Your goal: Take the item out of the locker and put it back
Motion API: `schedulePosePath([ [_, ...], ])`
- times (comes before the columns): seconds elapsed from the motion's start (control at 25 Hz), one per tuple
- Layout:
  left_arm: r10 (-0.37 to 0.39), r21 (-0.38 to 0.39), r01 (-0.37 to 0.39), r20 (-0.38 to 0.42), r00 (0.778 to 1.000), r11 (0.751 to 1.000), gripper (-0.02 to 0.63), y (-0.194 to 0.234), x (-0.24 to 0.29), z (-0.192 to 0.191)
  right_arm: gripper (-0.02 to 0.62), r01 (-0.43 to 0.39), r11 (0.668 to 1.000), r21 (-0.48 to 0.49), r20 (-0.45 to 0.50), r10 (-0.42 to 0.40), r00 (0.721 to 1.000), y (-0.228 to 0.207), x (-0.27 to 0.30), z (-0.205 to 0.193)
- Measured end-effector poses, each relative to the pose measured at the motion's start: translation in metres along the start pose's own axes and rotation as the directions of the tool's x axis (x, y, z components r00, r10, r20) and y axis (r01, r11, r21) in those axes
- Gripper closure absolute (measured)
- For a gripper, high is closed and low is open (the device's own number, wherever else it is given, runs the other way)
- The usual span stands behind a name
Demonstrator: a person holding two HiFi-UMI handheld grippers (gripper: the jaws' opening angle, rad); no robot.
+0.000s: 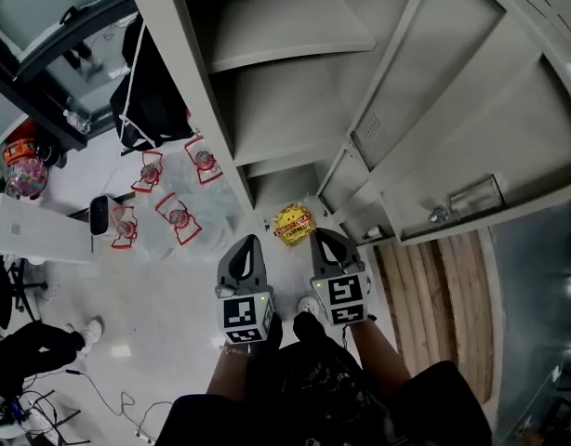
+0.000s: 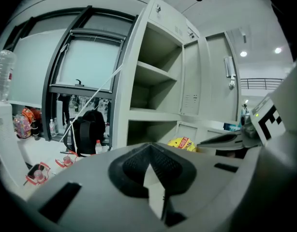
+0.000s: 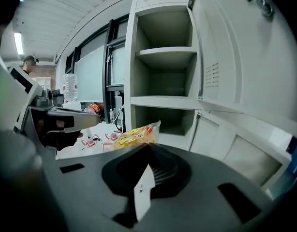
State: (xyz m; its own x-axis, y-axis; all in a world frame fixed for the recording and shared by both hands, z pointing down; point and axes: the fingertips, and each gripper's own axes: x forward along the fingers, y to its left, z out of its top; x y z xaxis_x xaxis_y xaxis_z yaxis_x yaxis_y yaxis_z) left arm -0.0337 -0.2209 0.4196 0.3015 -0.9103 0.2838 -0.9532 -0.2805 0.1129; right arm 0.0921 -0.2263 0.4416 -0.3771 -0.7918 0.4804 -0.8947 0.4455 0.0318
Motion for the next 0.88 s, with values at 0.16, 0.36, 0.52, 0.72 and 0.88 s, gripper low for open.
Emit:
schedulePosePath([
  [0.16,-0.001,0.010,0.001,0.009,1.000,1.000,0.600,-0.001,-0.007,0.012,0.591,0.010,1.000,0.016,0.021,-0.010,1.000,0.001,-0.013,0.010],
  [0.36,0.002,0.016,-0.002,0.000,1.000,1.000,0.600,0.000,-0.012,0.016,0.591,0.021,0.999,0.032,0.057,-0.023,0.998,0.003,-0.024,0.020],
  [0.52,0.003,0.025,-0.004,0.016,1.000,1.000,0.600,0.003,-0.014,0.029,0.591,0.033,0.998,0.046,0.085,-0.036,0.996,0.004,-0.030,0.031],
  [0.72,0.006,0.017,-0.006,0.027,1.000,1.000,0.600,0.006,-0.020,0.041,0.591,0.045,0.997,0.068,0.142,-0.055,0.988,-0.001,-0.045,0.052],
  [0.88,0.000,0.032,-0.002,0.053,0.999,0.999,0.600,0.008,-0.021,0.056,0.591,0.060,0.995,0.074,0.195,-0.073,0.978,-0.006,-0.051,0.073],
])
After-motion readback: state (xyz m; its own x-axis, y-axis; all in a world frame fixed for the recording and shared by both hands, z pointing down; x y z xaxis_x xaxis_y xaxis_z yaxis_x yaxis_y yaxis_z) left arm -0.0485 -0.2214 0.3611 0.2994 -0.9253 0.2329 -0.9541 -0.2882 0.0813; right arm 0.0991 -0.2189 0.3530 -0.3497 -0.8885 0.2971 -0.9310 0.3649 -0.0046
